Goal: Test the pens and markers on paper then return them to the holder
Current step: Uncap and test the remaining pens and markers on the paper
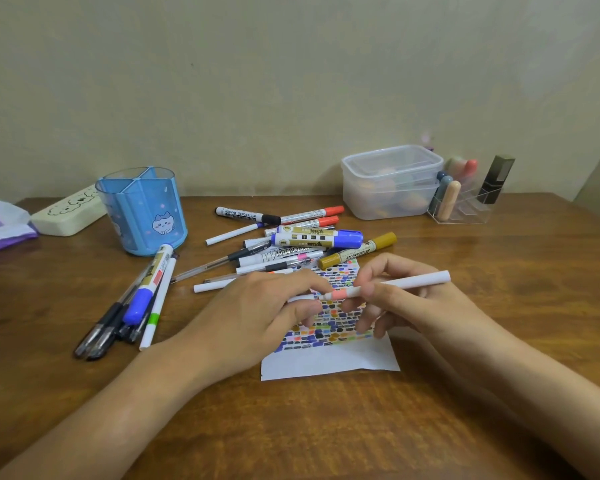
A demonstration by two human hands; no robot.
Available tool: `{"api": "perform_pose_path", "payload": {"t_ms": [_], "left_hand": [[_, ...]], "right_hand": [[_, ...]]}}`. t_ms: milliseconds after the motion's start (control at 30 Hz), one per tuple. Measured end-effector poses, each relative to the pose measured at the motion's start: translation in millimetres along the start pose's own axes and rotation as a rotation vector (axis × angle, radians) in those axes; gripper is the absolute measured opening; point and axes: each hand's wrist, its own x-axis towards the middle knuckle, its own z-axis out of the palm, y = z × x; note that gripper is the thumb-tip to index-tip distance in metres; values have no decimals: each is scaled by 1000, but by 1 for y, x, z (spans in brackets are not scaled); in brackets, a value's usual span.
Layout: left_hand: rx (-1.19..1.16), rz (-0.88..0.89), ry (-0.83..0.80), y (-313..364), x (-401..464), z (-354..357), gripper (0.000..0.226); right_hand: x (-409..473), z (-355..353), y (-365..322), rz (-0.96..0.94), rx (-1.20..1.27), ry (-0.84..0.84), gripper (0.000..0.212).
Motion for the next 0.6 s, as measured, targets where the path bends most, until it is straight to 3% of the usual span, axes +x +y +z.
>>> {"api": "perform_pose_path", "payload": {"t_ms": [400, 600], "left_hand": [[-52, 11, 5, 2, 0, 3, 28], [-75, 27, 15, 5, -1, 3, 23]], "right_hand": [[-2, 1, 1, -29, 73, -48, 5], [-2, 1, 4, -38, 70, -64, 11]]}}
